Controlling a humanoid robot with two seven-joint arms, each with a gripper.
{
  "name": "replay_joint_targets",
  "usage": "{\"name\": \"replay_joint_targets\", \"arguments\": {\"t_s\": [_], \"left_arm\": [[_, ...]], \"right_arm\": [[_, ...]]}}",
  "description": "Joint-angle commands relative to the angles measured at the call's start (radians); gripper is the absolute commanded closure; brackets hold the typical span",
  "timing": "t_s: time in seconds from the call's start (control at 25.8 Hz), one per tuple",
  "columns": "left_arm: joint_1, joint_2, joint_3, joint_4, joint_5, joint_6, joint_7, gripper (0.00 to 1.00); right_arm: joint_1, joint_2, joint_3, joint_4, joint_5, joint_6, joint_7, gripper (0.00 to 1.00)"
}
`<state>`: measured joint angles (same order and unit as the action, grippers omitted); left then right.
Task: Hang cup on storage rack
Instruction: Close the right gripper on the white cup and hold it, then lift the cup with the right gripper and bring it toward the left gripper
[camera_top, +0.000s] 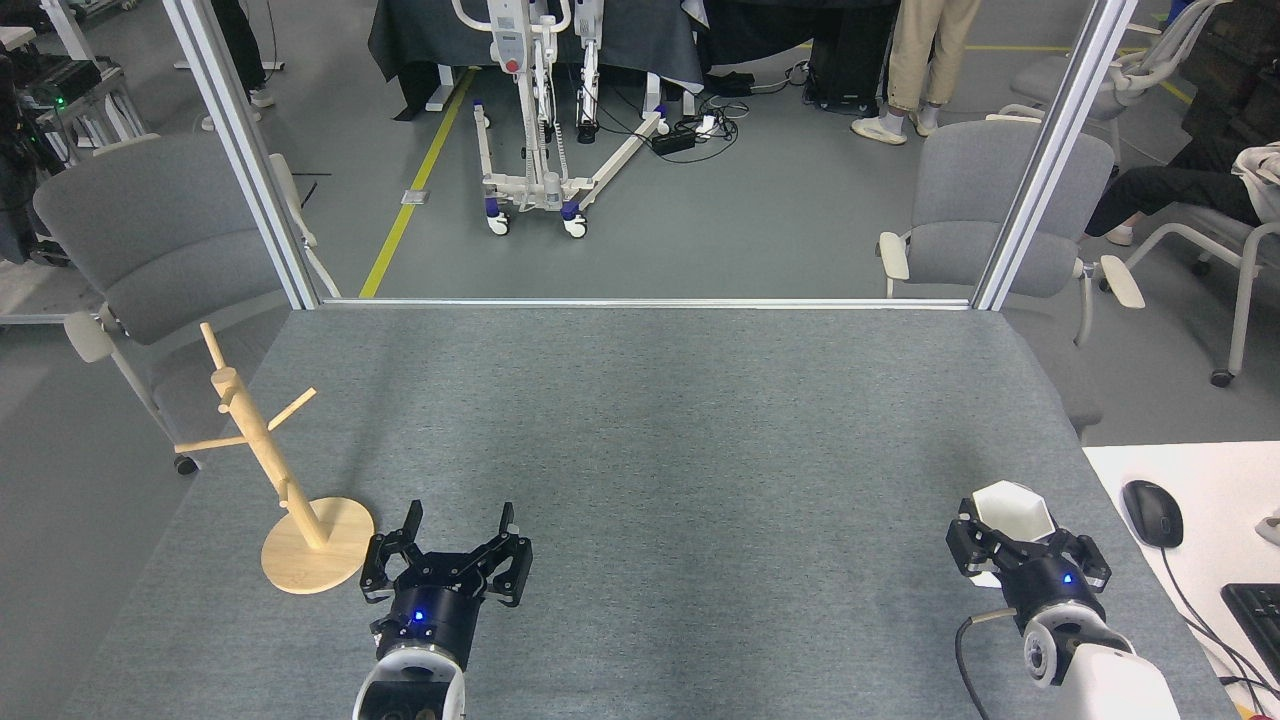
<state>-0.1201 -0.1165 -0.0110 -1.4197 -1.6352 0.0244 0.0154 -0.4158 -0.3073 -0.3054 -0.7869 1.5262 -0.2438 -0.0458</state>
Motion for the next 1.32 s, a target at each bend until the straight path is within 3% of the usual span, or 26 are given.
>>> {"name": "replay_joint_targets", "arguments": {"t_s": [0.0,0.15,0.39,0.43,0.7,0.81,0.93,1.16,1.28], "left_arm": [[0.004,0.000,0.000,-0.001,0.000,0.000,0.000,0.00],[0.007,0.000,0.000,-0.002,0.000,0.000,0.000,0.00],[-0.003,0.000,0.000,-0.001,-0.002,0.000,0.000,0.00],[-0.001,0.000,0.000,-0.001,0.000,0.000,0.000,0.01],[0.005,-0.005,-0.001,-0.005,0.000,0.000,0.000,0.00],[0.002,-0.003,-0.001,-0.012,0.000,-0.001,0.001,0.01],[0.004,-0.002,-0.001,-0.039,0.000,-0.004,0.003,0.01],[0.005,-0.006,-0.001,-0.071,0.000,-0.032,0.003,0.01],[0.013,-0.009,-0.004,-0.081,0.000,-0.047,0.003,0.00]], "right_arm": [[-0.001,-0.001,0.000,0.005,0.002,0.001,0.000,0.19],[-0.003,-0.001,0.000,0.005,0.002,0.000,-0.002,0.30],[-0.003,-0.001,0.000,0.005,0.002,0.000,-0.002,0.70],[-0.003,-0.001,0.000,0.005,0.002,0.000,-0.002,0.72],[-0.003,-0.004,-0.001,-0.009,0.035,-0.002,0.018,0.70],[-0.028,-0.013,-0.001,-0.040,0.043,-0.002,0.093,0.71],[-0.034,-0.007,-0.029,-0.134,0.045,0.000,0.248,0.71],[-0.034,0.007,-0.107,-0.430,0.034,-0.014,0.541,0.71],[-0.034,0.014,-0.113,-0.594,-0.015,-0.006,0.673,0.71]]}}
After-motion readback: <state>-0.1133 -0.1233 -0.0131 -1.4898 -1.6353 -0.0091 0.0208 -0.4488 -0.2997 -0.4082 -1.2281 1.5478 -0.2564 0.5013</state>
